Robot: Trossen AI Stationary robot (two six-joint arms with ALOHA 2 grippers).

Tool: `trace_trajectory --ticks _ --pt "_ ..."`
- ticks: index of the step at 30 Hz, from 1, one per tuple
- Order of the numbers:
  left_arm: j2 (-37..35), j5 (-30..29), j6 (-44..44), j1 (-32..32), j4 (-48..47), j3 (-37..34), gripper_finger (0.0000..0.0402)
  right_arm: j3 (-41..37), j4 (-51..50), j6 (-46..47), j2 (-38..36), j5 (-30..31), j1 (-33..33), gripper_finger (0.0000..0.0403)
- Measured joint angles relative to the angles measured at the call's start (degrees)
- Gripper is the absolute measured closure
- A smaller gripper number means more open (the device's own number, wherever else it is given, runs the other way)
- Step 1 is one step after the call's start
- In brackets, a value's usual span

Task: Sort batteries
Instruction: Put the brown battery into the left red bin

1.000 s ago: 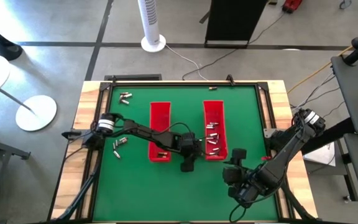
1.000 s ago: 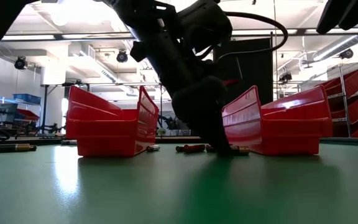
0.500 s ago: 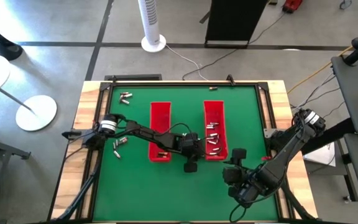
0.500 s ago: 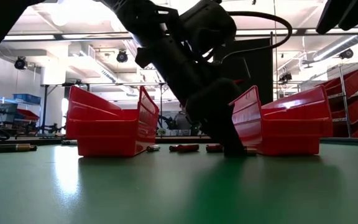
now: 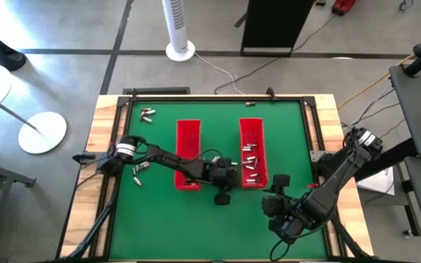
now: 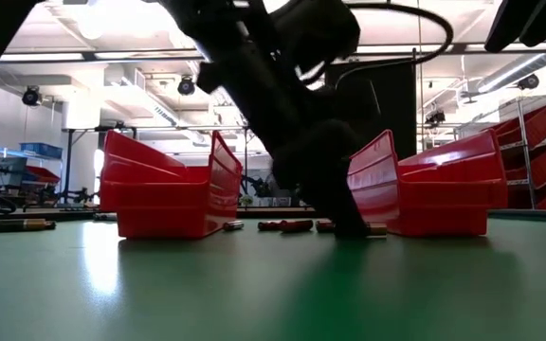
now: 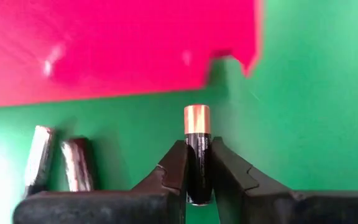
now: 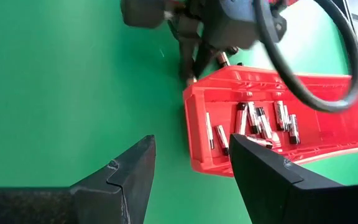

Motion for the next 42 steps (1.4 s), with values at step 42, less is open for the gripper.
trace_trajectory --ticks 42 --pt "-39.4 -1.0 -10.1 5.7 -29.0 -21.1 0.0374 -0.2 3.8 8.8 5.1 3.5 -2.4 0.0204"
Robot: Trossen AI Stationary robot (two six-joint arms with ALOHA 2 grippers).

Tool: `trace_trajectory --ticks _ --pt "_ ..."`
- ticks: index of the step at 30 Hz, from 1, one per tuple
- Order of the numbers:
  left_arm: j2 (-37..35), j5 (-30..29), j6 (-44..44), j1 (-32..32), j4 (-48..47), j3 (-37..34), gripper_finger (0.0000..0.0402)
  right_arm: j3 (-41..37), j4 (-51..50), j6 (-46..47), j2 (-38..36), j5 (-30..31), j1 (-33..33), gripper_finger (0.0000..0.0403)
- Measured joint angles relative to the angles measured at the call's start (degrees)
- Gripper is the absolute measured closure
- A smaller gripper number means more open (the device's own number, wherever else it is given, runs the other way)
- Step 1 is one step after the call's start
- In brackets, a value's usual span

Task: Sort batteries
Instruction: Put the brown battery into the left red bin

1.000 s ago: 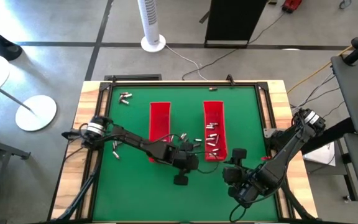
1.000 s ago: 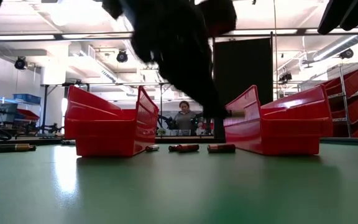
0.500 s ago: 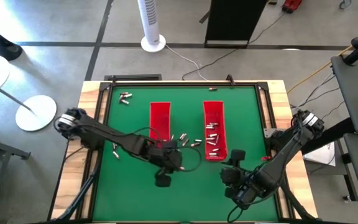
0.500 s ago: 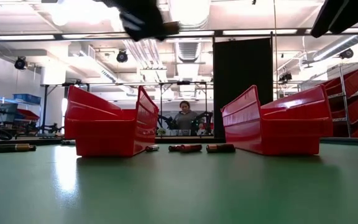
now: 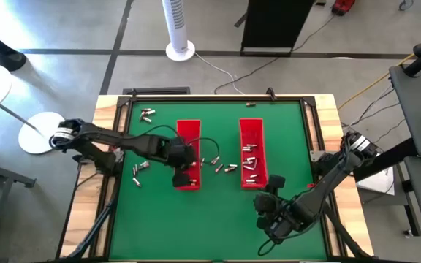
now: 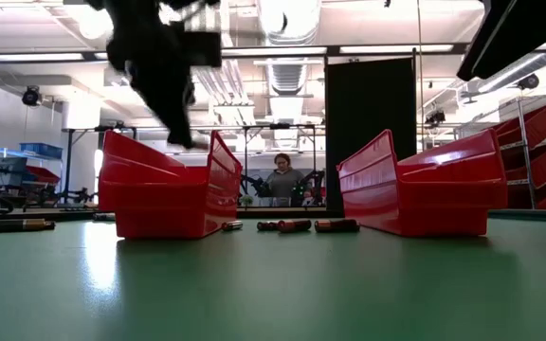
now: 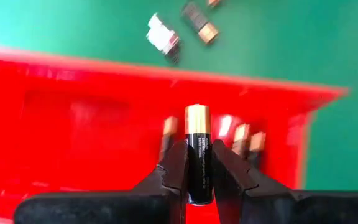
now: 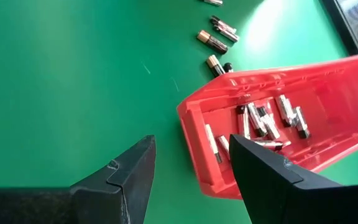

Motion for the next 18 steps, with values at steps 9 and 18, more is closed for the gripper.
trace_trajectory --ticks 9,18 --pt "4.4 0.0 4.3 6.0 3.3 -2.9 0.0374 -0.1 0.1 4.7 0.1 0.0 0.7 0.0204" --pt "12.4 0.0 8.5 6.1 3.4 -1.2 0.0374 -0.1 0.0 5.1 0.1 0.0 0.7 0.0204"
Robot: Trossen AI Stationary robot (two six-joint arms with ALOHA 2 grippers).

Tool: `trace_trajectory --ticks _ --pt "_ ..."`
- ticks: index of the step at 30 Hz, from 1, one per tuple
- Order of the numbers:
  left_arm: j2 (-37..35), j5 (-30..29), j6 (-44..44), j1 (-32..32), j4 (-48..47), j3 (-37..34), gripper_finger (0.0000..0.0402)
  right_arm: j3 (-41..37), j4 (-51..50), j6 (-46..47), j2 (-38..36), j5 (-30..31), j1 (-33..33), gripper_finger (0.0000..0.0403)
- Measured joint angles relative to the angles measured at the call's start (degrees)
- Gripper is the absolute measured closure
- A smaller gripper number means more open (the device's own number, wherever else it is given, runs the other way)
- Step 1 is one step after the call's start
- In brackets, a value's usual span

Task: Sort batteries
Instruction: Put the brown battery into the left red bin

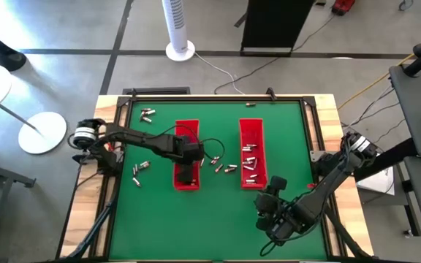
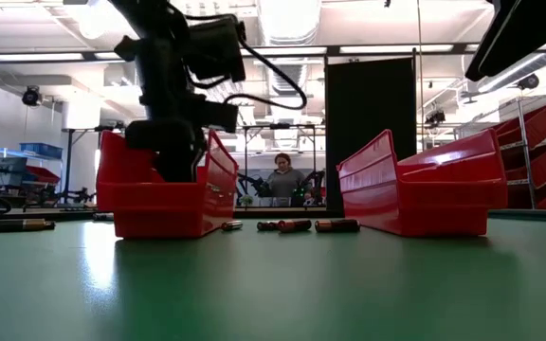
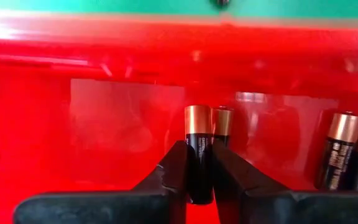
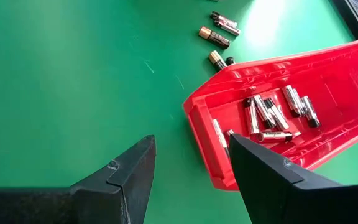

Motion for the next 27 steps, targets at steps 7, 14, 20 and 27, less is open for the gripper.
trace_trajectory --ticks 7,14,20,27 --pt "1.8 -0.3 0.7 0.0 0.2 0.0 0.0372 0.0 0.0 0.3 0.0 -0.4 0.0 0.0204" --pt "3.1 0.0 2.0 0.0 0.1 -0.1 0.0321 0.0 0.0 0.3 0.0 -0.4 0.0 0.0204" --pt "2.5 -0.1 2.2 -0.1 0.1 -0.1 0.0296 0.0 0.0 -1.1 0.0 -0.4 0.0 0.0204" --pt "-3.7 -0.5 1.0 -1.6 0.1 1.6 0.0255 -0.1 -0.2 -3.8 -0.1 -0.2 -0.3 0.0204"
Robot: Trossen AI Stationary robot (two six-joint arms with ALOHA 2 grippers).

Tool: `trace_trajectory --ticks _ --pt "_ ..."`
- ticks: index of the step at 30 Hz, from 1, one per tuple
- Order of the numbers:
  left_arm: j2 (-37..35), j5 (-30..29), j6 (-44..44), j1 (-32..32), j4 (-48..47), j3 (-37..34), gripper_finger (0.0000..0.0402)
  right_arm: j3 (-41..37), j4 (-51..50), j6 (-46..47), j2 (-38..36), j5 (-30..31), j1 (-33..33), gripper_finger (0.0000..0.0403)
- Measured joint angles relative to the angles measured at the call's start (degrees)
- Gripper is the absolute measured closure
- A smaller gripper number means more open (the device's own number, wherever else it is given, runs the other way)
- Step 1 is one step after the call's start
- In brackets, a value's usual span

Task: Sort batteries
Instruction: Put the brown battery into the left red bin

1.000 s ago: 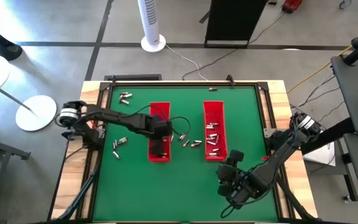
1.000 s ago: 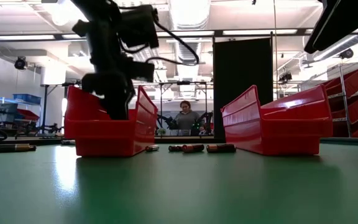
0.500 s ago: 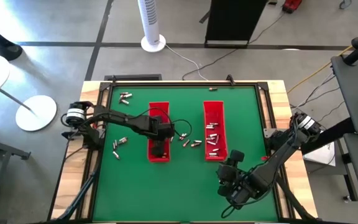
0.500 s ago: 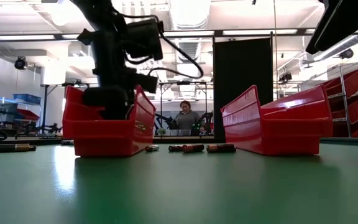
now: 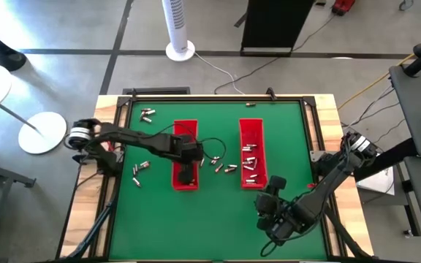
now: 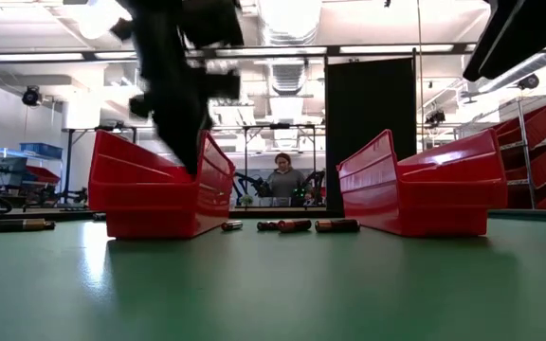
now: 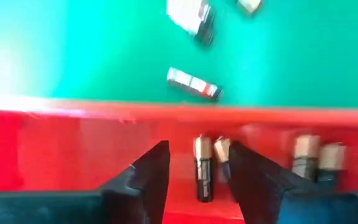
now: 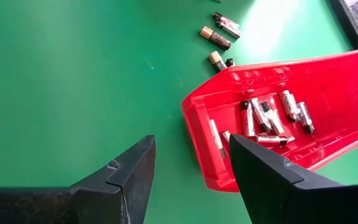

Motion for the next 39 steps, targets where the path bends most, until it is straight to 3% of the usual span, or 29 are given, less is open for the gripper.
trace_trajectory --ticks 9,13,18,21,25,39 --pt "-17.5 0.0 -9.5 -4.5 -7.2 1.0 0.0202 0.0 -0.4 -0.1 -0.1 0.1 -0.2 0.0204" --pt "-24.7 -1.4 -20.7 -5.9 -16.1 -3.8 0.0202 0.0 -0.4 -1.1 -0.2 0.2 -0.2 0.0204" --pt "-31.6 -1.4 -36.7 -6.5 -17.0 -15.7 0.0208 0.0 -0.3 -2.1 -0.1 3.7 -0.2 0.0204" --pt "-33.1 -1.4 -45.2 -5.7 -17.0 -22.4 0.0212 0.0 -0.2 -0.9 0.0 5.1 -0.2 0.0204" --pt "-32.5 -1.1 -49.1 -5.5 -16.7 -28.0 0.0214 -0.1 0.9 -0.6 0.0 5.3 -0.2 0.0204" --pt "-26.1 -0.6 -46.7 -5.4 -14.8 -32.6 0.0214 -0.1 5.7 0.6 0.0 4.4 -0.2 0.0204"
